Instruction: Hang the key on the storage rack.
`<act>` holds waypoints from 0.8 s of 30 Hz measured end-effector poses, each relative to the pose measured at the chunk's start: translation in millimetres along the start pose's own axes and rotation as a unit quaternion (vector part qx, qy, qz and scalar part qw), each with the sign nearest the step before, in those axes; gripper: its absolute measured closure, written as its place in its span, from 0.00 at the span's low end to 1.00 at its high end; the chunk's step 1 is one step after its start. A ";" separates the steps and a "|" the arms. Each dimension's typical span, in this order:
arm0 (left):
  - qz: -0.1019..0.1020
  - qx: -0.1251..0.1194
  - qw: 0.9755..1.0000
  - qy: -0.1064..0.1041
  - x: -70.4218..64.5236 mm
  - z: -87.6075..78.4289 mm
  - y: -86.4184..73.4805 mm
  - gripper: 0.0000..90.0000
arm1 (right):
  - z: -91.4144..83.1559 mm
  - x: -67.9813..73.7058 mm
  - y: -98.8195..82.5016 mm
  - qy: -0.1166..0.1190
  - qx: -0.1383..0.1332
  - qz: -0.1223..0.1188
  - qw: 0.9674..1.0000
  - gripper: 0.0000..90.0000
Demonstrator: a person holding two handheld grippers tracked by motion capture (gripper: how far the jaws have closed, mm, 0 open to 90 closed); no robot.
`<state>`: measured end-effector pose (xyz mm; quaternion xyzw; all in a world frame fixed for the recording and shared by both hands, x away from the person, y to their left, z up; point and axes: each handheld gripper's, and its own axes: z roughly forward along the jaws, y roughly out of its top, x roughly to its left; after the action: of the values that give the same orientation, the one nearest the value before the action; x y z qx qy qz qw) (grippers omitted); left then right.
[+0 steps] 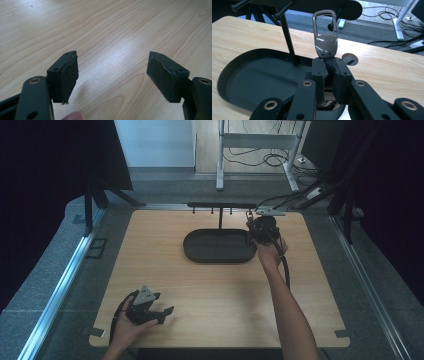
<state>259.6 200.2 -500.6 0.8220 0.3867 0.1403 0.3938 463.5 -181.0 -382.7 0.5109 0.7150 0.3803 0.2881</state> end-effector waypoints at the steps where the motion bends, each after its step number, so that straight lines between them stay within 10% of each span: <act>1: 0.000 0.000 1.000 0.000 0.2 0.2 -0.2 0.29 | 1.8 -0.4 -0.3 -0.002 0.002 -0.001 1.000 0.90; 24: 0.000 0.002 1.000 -0.003 0.3 1.1 -0.8 0.29 | 33.8 -3.4 -2.0 -0.013 -0.002 0.004 1.000 0.88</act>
<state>260.0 200.2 -502.0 0.8230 0.3861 0.1370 0.3934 490.6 -176.2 -402.7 0.5182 0.7081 0.3765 0.2971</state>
